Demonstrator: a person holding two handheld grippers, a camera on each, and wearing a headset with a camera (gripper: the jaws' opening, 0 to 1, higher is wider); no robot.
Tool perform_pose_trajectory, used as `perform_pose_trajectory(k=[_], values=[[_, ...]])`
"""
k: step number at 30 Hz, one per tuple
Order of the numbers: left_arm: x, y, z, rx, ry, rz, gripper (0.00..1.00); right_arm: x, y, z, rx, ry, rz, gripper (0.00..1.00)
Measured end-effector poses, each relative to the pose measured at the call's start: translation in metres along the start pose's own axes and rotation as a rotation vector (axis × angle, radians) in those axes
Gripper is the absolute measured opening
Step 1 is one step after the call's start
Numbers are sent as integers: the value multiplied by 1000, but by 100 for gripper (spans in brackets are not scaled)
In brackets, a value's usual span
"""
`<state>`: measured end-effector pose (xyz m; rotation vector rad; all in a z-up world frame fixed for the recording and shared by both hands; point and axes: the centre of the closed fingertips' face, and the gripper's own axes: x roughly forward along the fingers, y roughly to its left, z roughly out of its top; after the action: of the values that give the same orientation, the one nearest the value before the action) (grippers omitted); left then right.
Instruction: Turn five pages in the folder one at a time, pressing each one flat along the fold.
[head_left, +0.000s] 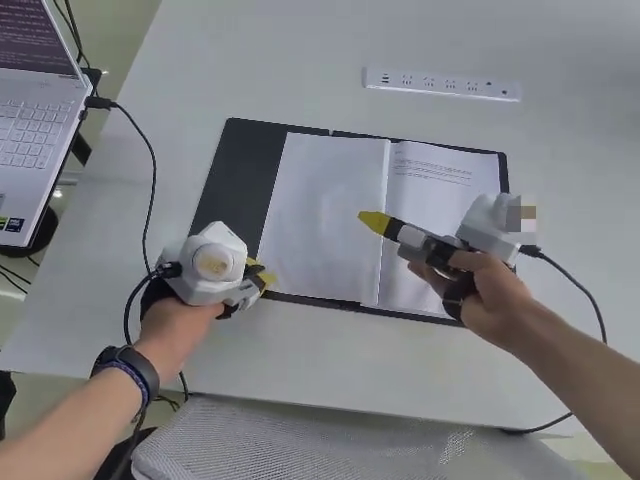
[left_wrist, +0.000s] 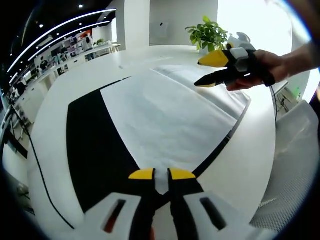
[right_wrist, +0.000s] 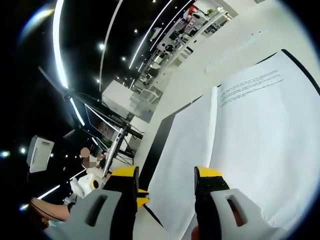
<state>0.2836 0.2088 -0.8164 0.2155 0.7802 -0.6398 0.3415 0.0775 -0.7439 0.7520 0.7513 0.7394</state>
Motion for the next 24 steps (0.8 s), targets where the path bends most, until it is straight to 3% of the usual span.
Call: perform_pose_trajectory(k=[6,9,14,20,24], values=[[0,1,1,1,-3,6,9,2,-3,6,-14,-1,-4,41],[0,1,0,-7,-7,10,8,5,-9,11,-76,2,-33,38],[0,0,0,-5,-6,11,8,12,-14,16,-106,11,-31,34],[1,1,0,-39,-17,14,8,22,-24,25,-146,5,-59,26],[1,3,-1,-29,-15,19,7,29,-32,29,-144,-9,-77,19]])
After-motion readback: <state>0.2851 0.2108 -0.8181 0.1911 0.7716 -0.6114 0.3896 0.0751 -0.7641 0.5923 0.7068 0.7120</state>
